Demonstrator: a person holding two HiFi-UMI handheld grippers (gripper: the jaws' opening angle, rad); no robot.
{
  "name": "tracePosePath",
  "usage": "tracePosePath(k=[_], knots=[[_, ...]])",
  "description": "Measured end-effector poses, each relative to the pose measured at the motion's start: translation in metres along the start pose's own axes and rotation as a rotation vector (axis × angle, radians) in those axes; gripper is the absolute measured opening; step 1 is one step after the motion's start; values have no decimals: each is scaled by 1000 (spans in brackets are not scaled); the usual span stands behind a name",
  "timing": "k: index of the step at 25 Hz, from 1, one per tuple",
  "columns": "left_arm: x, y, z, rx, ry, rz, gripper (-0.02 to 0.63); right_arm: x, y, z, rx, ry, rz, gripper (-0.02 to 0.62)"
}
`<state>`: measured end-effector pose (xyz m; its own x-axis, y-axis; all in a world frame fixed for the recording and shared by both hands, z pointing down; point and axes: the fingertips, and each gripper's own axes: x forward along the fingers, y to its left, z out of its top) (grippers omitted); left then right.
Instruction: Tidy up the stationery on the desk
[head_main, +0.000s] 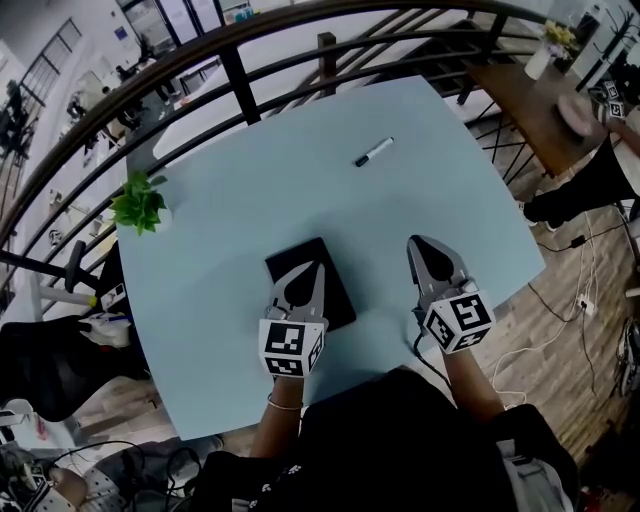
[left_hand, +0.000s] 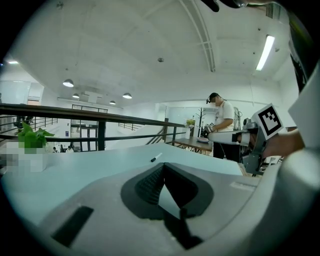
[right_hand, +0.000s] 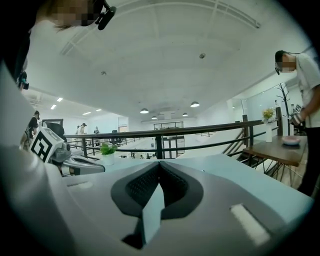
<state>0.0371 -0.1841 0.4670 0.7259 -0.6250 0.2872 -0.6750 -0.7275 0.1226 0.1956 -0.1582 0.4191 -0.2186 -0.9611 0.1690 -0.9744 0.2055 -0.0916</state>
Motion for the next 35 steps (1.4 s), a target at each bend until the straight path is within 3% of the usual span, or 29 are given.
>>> tracePosePath(k=[8, 18, 35], knots=[[-1, 21, 8, -12, -14, 40, 3, 42, -12, 11, 59, -3, -32, 8], [5, 48, 16, -17, -18, 109, 3, 124, -60, 16, 174, 17, -135, 8], [40, 95, 17, -63, 16, 132, 5, 249, -133, -44, 307, 185, -365, 14]])
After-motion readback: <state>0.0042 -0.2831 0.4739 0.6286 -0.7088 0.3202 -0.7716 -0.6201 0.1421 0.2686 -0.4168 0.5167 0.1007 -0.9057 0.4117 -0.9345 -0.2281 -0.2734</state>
